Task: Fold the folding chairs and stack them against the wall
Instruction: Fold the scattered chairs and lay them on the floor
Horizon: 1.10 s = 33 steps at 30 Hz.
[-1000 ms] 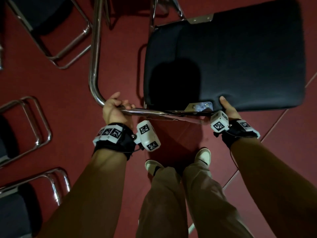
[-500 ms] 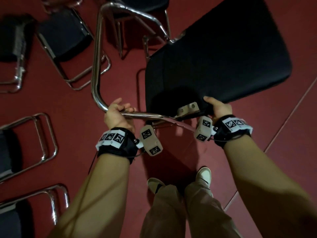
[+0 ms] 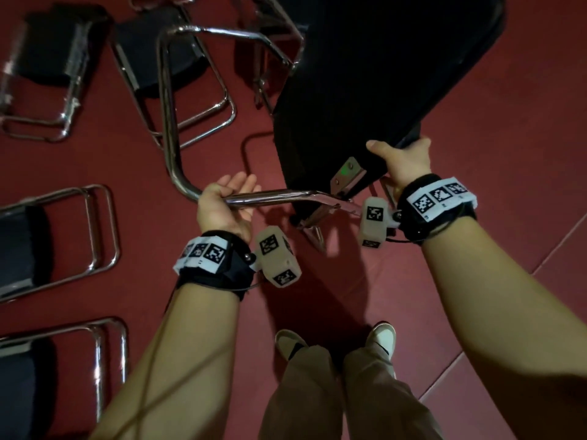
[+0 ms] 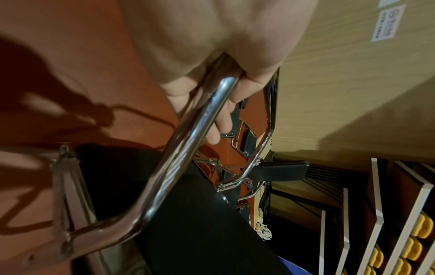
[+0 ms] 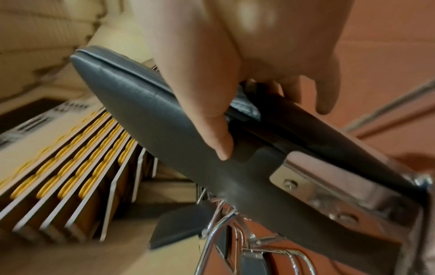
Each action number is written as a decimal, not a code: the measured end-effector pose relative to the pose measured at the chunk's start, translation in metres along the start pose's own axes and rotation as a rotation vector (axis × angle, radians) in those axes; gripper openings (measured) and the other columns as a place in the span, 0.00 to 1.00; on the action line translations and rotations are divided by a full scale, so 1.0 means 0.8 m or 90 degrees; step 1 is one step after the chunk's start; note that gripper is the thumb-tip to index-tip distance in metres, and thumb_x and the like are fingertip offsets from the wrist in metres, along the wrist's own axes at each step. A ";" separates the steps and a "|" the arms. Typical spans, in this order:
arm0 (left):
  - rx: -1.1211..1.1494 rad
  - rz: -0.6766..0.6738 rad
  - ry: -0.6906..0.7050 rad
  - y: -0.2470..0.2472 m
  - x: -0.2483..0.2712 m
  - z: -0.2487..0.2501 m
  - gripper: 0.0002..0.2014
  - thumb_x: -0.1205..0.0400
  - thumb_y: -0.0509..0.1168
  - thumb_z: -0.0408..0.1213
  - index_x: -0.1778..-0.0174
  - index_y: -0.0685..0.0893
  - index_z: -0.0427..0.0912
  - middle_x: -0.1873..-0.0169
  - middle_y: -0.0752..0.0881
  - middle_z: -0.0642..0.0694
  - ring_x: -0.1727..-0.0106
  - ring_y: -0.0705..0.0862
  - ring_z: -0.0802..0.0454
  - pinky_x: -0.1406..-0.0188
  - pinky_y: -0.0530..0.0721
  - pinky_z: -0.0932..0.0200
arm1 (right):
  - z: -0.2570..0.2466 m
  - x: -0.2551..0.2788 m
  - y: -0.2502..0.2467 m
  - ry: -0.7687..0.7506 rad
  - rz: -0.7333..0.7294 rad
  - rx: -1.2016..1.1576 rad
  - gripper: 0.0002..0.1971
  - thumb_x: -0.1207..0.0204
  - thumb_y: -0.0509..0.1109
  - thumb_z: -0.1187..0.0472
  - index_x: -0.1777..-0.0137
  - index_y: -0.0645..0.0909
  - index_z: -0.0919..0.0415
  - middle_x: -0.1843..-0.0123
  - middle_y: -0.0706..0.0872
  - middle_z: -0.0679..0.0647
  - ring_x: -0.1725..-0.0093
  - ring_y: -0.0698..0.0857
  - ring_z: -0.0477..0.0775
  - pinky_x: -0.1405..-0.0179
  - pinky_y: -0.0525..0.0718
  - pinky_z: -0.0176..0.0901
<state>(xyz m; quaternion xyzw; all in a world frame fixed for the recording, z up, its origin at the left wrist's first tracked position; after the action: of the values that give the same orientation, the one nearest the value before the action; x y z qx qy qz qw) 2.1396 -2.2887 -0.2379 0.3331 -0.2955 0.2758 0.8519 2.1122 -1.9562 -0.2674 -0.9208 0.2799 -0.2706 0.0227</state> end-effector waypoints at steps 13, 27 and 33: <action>0.017 -0.013 -0.014 0.000 -0.013 0.039 0.17 0.18 0.48 0.24 0.37 0.76 0.34 0.47 0.88 0.38 0.43 0.88 0.36 0.42 0.87 0.40 | -0.041 0.002 0.064 -0.086 -0.017 0.123 0.48 0.46 0.80 0.42 0.30 0.62 0.61 0.32 0.79 0.58 0.36 0.83 0.58 0.37 0.86 0.54; -0.025 -0.007 0.021 0.019 -0.001 0.062 0.16 0.19 0.49 0.24 0.42 0.78 0.33 0.48 0.89 0.38 0.44 0.89 0.36 0.38 0.87 0.38 | -0.062 0.019 0.088 -0.143 -0.033 0.248 0.44 0.37 0.83 0.46 0.30 0.60 0.61 0.27 0.74 0.59 0.31 0.79 0.60 0.33 0.84 0.55; -0.029 -0.001 0.028 0.021 0.002 0.068 0.15 0.19 0.50 0.24 0.43 0.80 0.32 0.50 0.91 0.37 0.45 0.90 0.36 0.37 0.86 0.37 | -0.075 0.034 0.103 -0.171 -0.093 0.277 0.45 0.41 0.84 0.42 0.32 0.61 0.57 0.29 0.75 0.56 0.33 0.81 0.58 0.34 0.84 0.56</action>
<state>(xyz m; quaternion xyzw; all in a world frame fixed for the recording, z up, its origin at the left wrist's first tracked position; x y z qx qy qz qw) 2.1124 -2.3172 -0.1971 0.3077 -0.2825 0.2758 0.8657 2.0592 -2.0334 -0.2186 -0.9398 0.1422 -0.2007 0.2372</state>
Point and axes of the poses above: each hand's wrist, its own x-axis away from the middle knuckle, its own y-axis out of the palm, z = x × y, the point moved 8 cm from there along -x, towards the middle knuckle
